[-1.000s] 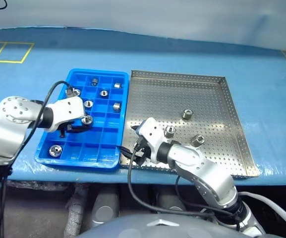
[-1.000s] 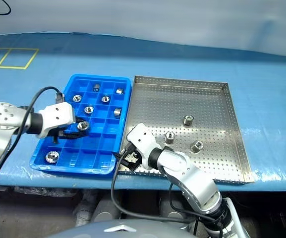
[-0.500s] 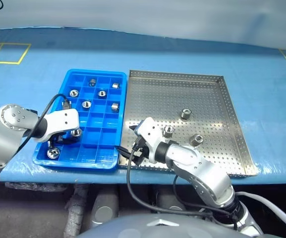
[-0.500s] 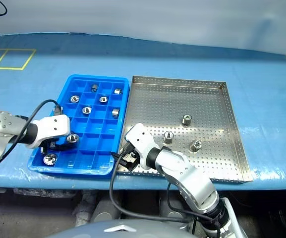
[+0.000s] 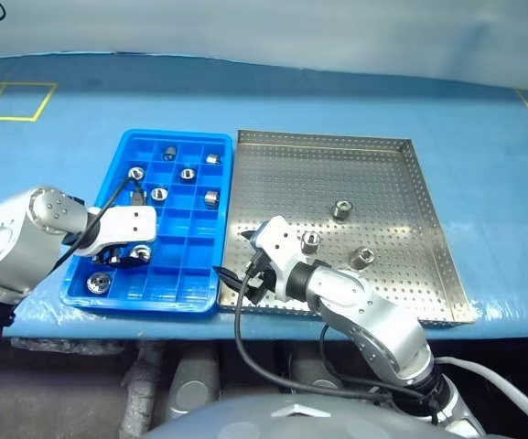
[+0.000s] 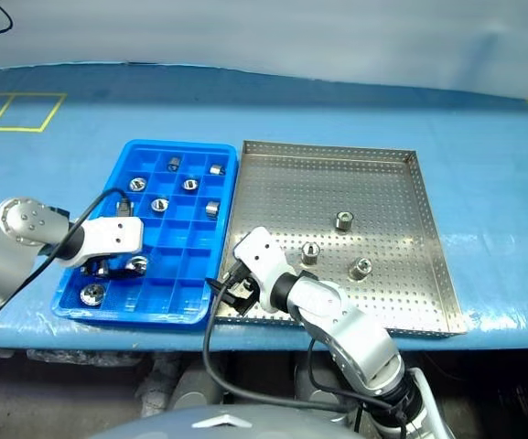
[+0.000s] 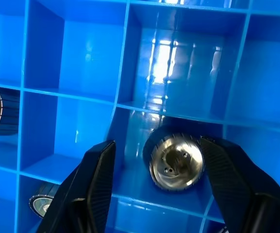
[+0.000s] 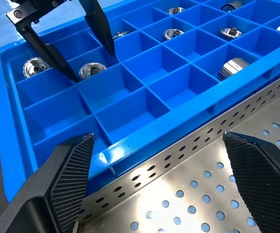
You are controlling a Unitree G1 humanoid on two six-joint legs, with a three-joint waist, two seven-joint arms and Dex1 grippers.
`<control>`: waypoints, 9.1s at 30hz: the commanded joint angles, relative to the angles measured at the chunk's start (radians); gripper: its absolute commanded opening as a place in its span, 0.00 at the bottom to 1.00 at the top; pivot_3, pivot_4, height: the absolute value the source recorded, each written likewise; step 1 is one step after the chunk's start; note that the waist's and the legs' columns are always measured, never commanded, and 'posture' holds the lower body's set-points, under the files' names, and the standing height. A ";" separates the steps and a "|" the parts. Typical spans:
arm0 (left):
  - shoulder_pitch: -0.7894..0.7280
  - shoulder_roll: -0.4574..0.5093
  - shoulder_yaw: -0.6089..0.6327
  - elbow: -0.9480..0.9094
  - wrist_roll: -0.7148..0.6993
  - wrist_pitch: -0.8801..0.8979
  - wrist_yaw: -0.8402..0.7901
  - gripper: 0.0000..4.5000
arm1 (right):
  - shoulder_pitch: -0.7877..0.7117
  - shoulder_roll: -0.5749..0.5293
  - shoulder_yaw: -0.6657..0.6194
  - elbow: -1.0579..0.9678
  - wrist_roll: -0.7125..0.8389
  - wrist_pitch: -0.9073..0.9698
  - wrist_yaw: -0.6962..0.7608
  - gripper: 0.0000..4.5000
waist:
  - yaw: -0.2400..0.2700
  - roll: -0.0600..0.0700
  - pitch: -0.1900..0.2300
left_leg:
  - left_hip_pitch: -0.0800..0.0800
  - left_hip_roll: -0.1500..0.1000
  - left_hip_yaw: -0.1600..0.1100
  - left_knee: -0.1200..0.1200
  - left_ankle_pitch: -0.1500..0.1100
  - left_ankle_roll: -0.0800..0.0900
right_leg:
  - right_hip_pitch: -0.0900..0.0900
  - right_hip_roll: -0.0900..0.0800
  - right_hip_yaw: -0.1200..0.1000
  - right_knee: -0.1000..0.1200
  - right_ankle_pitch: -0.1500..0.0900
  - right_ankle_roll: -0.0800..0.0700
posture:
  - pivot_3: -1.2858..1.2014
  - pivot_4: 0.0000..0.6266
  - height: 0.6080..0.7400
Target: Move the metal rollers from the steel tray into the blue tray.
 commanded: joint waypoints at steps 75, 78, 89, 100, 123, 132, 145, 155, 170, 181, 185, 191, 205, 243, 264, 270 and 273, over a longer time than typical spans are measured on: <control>0.360 -0.588 0.156 -0.487 -0.510 0.098 0.563 0.81 | -0.771 -0.003 -0.015 0.613 -0.097 0.049 0.253 0.38 | -0.037 -0.001 0.002 | -0.001 -0.004 0.011 -0.006 0.003 0.007 | -0.005 -0.001 0.016 -0.005 0.011 0.008 | 0.58 0.24 1.00; 0.391 -0.563 0.180 -0.527 -0.536 0.099 0.563 0.81 | -0.810 0.050 0.038 0.701 -0.111 -0.026 0.314 0.38 | -0.022 -0.001 0.002 | -0.001 -0.003 0.010 -0.006 0.004 0.007 | -0.005 0.000 0.015 -0.005 0.011 0.005 | 0.59 0.24 1.00; 0.485 -0.461 0.187 -0.636 -0.555 0.103 0.573 0.81 | -0.924 0.220 0.185 1.046 -0.225 -0.247 0.511 0.38 | 0.042 -0.001 0.002 | 0.000 -0.002 0.010 -0.007 0.004 0.007 | -0.005 0.000 0.012 -0.005 0.010 0.001 | 0.63 0.24 1.00; 0.496 -0.464 0.147 -0.659 -0.555 0.106 0.623 0.81 | -0.929 0.311 0.151 1.282 -0.312 -0.346 0.500 0.38 | 0.065 -0.001 0.003 | 0.002 0.000 0.009 -0.013 0.005 0.003 | -0.006 0.001 0.011 -0.005 0.008 -0.001 | 0.65 0.24 1.00; 0.462 -0.449 0.112 -0.623 -0.559 0.106 0.606 0.81 | -0.936 0.344 0.022 1.368 -0.332 -0.248 0.477 0.38 | 0.076 -0.001 0.003 | 0.000 0.001 0.000 -0.016 0.007 -0.001 | -0.007 0.002 -0.001 -0.003 0.005 -0.009 | 0.64 0.24 1.00; 0.451 -0.442 0.101 -0.615 -0.560 0.106 0.599 0.81 | -0.898 0.280 -0.017 1.207 -0.325 -0.224 0.496 0.68 | 0.073 0.000 0.003 | 0.004 0.002 -0.001 -0.016 0.010 -0.006 | -0.004 0.002 -0.003 -0.002 0.001 -0.010 | 0.62 0.24 1.00; 0.376 -0.441 0.044 -0.542 -0.555 0.110 0.546 0.81 | -0.595 -0.265 -0.195 0.396 -0.313 0.319 0.428 0.68 | 0.053 0.001 0.004 | -0.002 0.000 -0.004 -0.016 0.010 -0.007 | -0.005 0.000 -0.004 -0.006 0.005 -0.009 | 0.56 0.24 1.00; 0.301 -0.417 -0.024 -0.463 -0.515 0.086 0.482 0.81 | -0.330 -0.512 -0.382 0.170 -0.159 0.694 0.412 0.68 | -0.020 0.002 0.005 | -0.001 0.001 -0.003 -0.016 0.008 -0.003 | -0.004 0.001 -0.003 -0.005 0.001 -0.005 | 0.53 0.24 1.00; 0.266 -0.437 -0.045 -0.445 -0.514 0.090 0.463 0.81 | -0.240 -0.468 -0.511 0.177 0.081 0.733 0.283 0.68 | -0.029 0.000 0.006 | -0.001 -0.001 -0.001 -0.013 0.008 -0.003 | -0.004 0.000 0.000 -0.006 0.003 -0.001 | 0.53 0.24 1.00; 0.268 -0.452 -0.045 -0.447 -0.514 0.096 0.474 0.81 | -0.188 -0.505 -0.469 0.128 0.220 0.733 0.185 0.68 | -0.028 -0.001 0.007 | -0.001 -0.001 -0.001 -0.013 0.008 -0.003 | -0.003 0.000 0.001 -0.006 0.003 -0.001 | 0.53 0.24 1.00; 0.267 -0.455 -0.046 -0.447 -0.510 0.097 0.475 0.81 | -0.189 -0.493 -0.463 0.130 0.220 0.733 0.142 0.65 | -0.027 -0.001 0.007 | -0.001 -0.001 -0.001 -0.013 0.008 -0.003 | -0.003 0.001 0.001 -0.006 0.003 0.000 | 0.53 0.24 1.00; 0.268 -0.457 -0.043 -0.447 -0.509 0.095 0.479 0.81 | -0.194 -0.480 -0.461 0.141 0.221 0.733 0.107 0.39 | -0.027 -0.001 0.007 | -0.001 -0.001 -0.001 -0.012 0.008 -0.003 | -0.003 0.001 0.001 -0.006 0.003 0.000 | 0.53 0.24 1.00; 0.321 -0.439 0.068 -0.481 -0.517 0.075 0.512 0.81 | -0.507 -0.311 -0.351 0.109 0.152 0.404 0.061 0.39 | -0.039 -0.001 0.007 | 0.000 0.001 -0.001 -0.012 0.008 -0.003 | -0.004 0.002 0.002 -0.005 0.004 0.000 | 0.55 0.24 1.00; 0.617 -0.280 0.324 -0.767 -0.750 0.224 0.623 0.81 | -0.633 0.071 0.127 0.458 0.098 0.361 0.241 0.39 | 0.052 -0.001 0.008 | 0.000 0.001 -0.006 -0.016 0.008 -0.004 | -0.004 0.000 -0.008 -0.004 0.002 -0.009 | 0.63 0.24 1.00; 0.617 -0.272 0.322 -0.735 -0.730 0.201 0.624 0.81 | -0.626 0.044 0.062 0.450 0.058 0.339 0.223 0.99 | 0.079 -0.001 0.008 | 0.000 0.001 -0.006 -0.015 0.010 -0.008 | -0.002 -0.001 -0.008 -0.004 -0.001 -0.011 | 0.61 0.24 1.00; 0.570 -0.301 0.298 -0.679 -0.674 0.176 0.659 0.81 | -0.616 -0.128 -0.111 0.301 0.054 0.385 0.196 0.99 | 0.076 -0.001 0.009 | -0.001 0.000 -0.006 -0.013 0.010 -0.008 | -0.003 -0.002 -0.008 -0.005 -0.001 -0.010 | 0.59 0.24 1.00; 0.556 -0.315 0.283 -0.660 -0.654 0.167 0.666 0.81 | -0.592 -0.203 -0.170 0.252 0.055 0.440 0.180 0.99 | 0.066 -0.001 0.008 | -0.001 0.000 -0.005 -0.015 0.010 -0.008 | -0.004 -0.001 -0.008 -0.005 0.000 -0.010 | 0.58 0.24 1.00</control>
